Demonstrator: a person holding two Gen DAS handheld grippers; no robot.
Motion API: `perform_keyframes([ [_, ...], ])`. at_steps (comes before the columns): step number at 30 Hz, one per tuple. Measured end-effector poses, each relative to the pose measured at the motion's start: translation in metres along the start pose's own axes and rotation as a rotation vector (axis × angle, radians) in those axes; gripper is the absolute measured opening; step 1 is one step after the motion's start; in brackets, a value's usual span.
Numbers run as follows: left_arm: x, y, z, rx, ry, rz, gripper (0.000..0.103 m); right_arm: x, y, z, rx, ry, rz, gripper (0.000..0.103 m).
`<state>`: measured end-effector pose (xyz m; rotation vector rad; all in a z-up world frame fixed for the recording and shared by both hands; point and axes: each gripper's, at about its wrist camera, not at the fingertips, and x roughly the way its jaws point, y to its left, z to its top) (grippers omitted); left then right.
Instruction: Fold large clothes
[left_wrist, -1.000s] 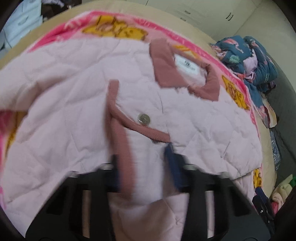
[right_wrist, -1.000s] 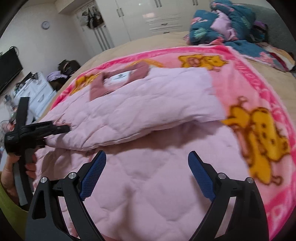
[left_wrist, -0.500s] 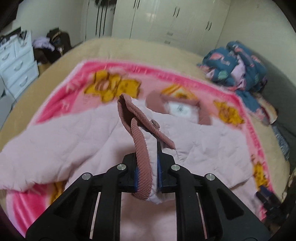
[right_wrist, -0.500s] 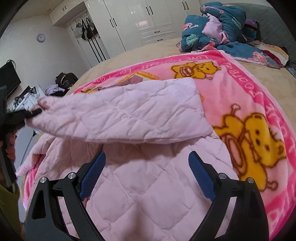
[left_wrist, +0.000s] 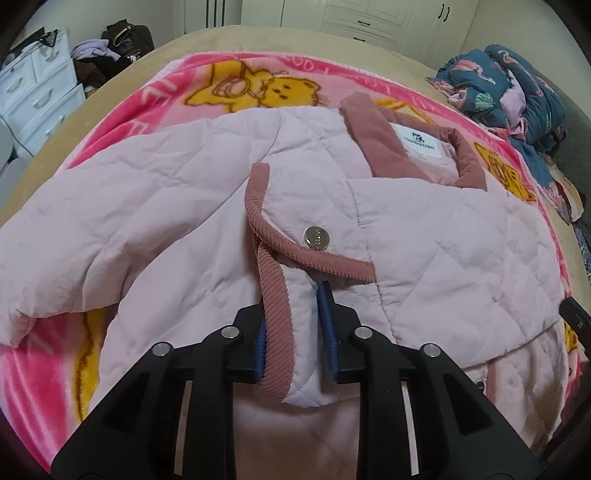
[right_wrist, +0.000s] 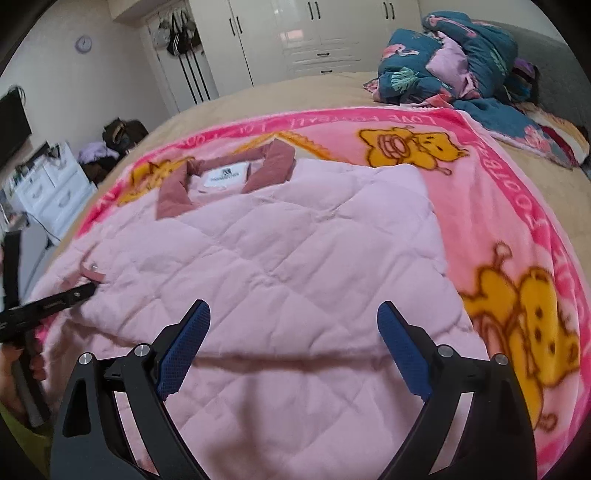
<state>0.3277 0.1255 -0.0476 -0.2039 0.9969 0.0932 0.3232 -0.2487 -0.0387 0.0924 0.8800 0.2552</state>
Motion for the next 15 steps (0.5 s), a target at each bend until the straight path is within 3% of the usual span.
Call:
perform_keyframes([
  [5,0.004,0.002,-0.003,-0.008,0.001,0.0,0.027,0.037,-0.015,-0.004,0.039,0.105,-0.027,0.091],
  [10,0.0,0.003,-0.003,-0.018,0.005,-0.005,0.029,0.029,-0.01,-0.003,0.036,0.087,-0.021,0.091],
  [15,-0.015,0.008,-0.004,-0.036,0.002,-0.017,0.049,0.004,-0.001,-0.007,0.048,0.046,0.023,0.092],
])
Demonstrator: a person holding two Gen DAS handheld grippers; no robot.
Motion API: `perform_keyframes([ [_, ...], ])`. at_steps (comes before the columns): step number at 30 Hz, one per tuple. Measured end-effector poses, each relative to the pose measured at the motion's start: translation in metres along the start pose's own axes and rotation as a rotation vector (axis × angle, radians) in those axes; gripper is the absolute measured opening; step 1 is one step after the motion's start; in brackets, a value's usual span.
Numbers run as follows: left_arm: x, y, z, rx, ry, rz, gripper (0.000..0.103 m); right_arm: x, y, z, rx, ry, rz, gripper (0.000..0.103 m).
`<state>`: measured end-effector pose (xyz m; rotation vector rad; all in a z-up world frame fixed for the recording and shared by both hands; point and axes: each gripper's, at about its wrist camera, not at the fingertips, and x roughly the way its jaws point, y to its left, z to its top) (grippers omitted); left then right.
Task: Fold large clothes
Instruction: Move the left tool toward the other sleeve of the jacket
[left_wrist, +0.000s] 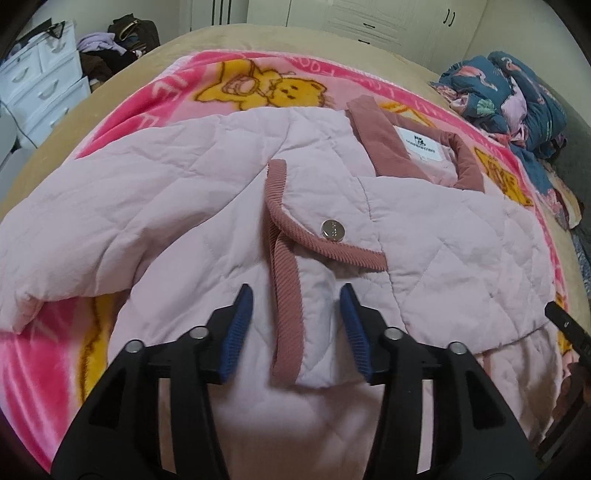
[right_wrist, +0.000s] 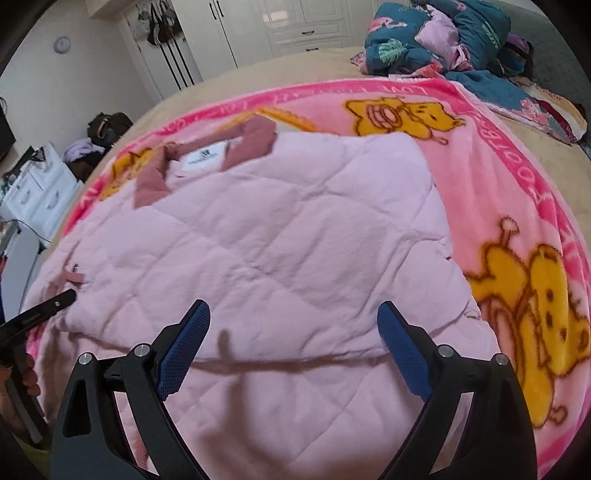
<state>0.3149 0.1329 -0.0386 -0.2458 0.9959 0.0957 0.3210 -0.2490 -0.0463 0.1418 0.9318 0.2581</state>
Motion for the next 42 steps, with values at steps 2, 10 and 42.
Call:
perform_keyframes([
  [2,-0.007,0.002,-0.001,-0.006,-0.005,-0.005,0.062,-0.008,0.007,-0.004,-0.003,-0.011,0.015,0.092],
  [10,-0.039,0.011,-0.011,-0.025,-0.05,0.002,0.094,-0.022,0.035,-0.018,-0.037,-0.02,0.039,0.092],
  [42,-0.109,0.129,-0.028,-0.228,-0.182,0.111,0.094,-0.047,0.2,-0.001,-0.239,-0.09,0.166,0.099],
])
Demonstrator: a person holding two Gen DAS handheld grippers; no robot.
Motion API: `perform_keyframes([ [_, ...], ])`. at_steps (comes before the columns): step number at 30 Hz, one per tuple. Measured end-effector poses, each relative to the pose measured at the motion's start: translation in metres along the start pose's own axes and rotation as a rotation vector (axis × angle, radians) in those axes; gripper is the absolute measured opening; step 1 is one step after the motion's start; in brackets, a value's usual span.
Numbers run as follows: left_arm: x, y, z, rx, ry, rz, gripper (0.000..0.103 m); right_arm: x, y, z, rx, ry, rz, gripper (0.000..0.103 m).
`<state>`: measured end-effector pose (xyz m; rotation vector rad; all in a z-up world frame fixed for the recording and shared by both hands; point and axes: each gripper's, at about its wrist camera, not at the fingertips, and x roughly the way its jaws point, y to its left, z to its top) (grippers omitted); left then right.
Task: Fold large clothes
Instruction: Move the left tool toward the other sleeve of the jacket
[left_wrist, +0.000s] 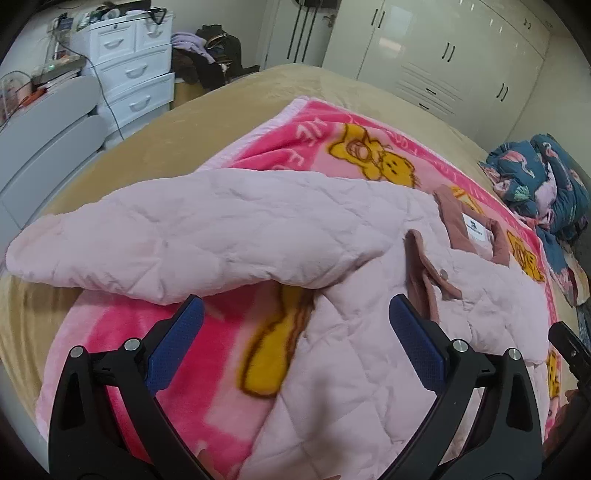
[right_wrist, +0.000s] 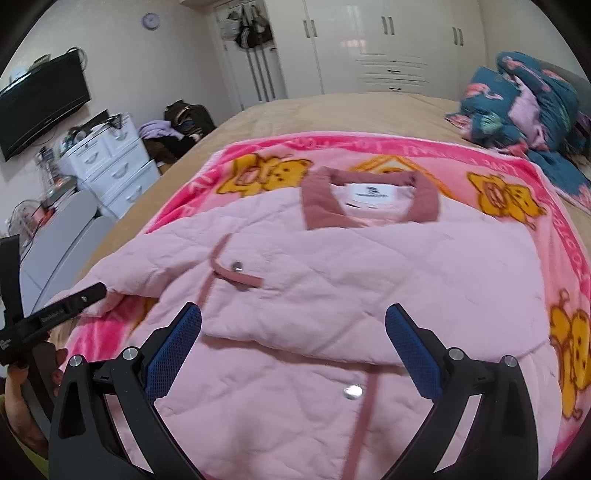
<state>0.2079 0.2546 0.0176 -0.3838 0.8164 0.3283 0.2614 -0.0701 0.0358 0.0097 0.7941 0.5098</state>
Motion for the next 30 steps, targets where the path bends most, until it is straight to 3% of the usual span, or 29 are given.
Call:
perform_keyframes([
  [6,-0.003,0.023,0.003,-0.039,-0.014,0.046,0.094,0.012,0.038,0.013,-0.058,0.001,0.048,0.099],
  [30,-0.013,0.155,0.011,-0.37,-0.031,0.176,0.094,0.074,0.169,0.033,-0.224,0.053,0.182,0.099],
])
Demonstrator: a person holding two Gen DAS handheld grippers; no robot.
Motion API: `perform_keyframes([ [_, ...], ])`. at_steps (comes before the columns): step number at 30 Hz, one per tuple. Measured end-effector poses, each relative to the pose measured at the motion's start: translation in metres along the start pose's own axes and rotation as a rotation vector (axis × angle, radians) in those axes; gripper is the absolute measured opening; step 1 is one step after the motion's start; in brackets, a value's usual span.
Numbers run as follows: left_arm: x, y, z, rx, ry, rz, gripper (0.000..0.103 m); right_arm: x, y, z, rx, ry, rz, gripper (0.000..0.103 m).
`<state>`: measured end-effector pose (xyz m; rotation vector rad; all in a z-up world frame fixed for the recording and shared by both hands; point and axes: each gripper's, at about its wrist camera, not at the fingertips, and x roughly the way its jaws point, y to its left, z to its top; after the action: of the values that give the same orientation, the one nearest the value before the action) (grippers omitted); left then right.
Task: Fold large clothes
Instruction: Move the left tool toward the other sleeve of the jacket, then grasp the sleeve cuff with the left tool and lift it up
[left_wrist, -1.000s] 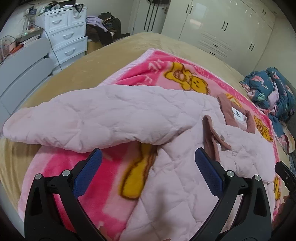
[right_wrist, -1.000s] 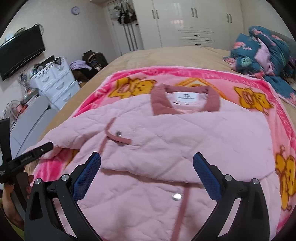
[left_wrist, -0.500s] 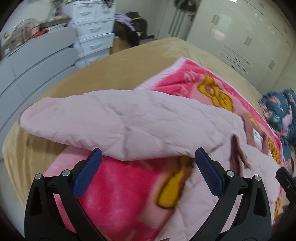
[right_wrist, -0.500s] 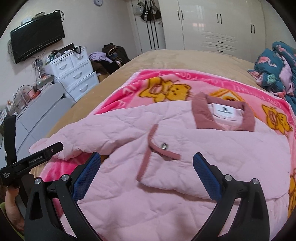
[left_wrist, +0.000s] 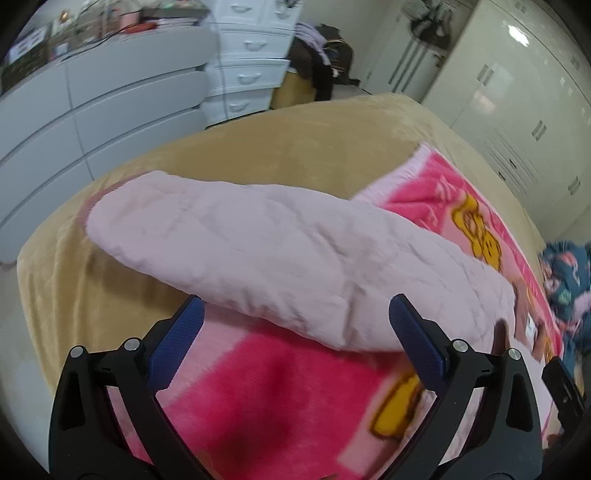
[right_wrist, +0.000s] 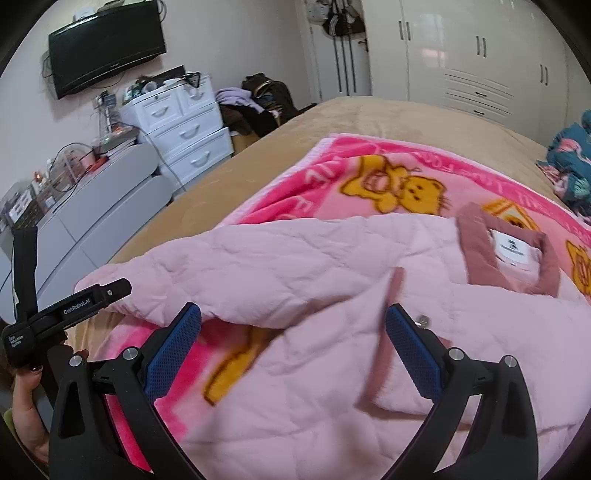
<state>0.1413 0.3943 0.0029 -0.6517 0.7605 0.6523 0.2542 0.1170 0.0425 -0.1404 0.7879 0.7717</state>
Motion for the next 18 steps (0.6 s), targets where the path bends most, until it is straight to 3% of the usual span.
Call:
perform_keyframes([
  [8,0.013,0.04,0.008,-0.123,0.033,0.022,0.094,0.024,0.031,0.011,-0.054,0.021,0.036,0.099],
  [18,0.05,0.076,0.003,-0.332,0.113,-0.065,0.094,0.031,0.019,-0.001,0.003,0.046,0.04,0.099],
])
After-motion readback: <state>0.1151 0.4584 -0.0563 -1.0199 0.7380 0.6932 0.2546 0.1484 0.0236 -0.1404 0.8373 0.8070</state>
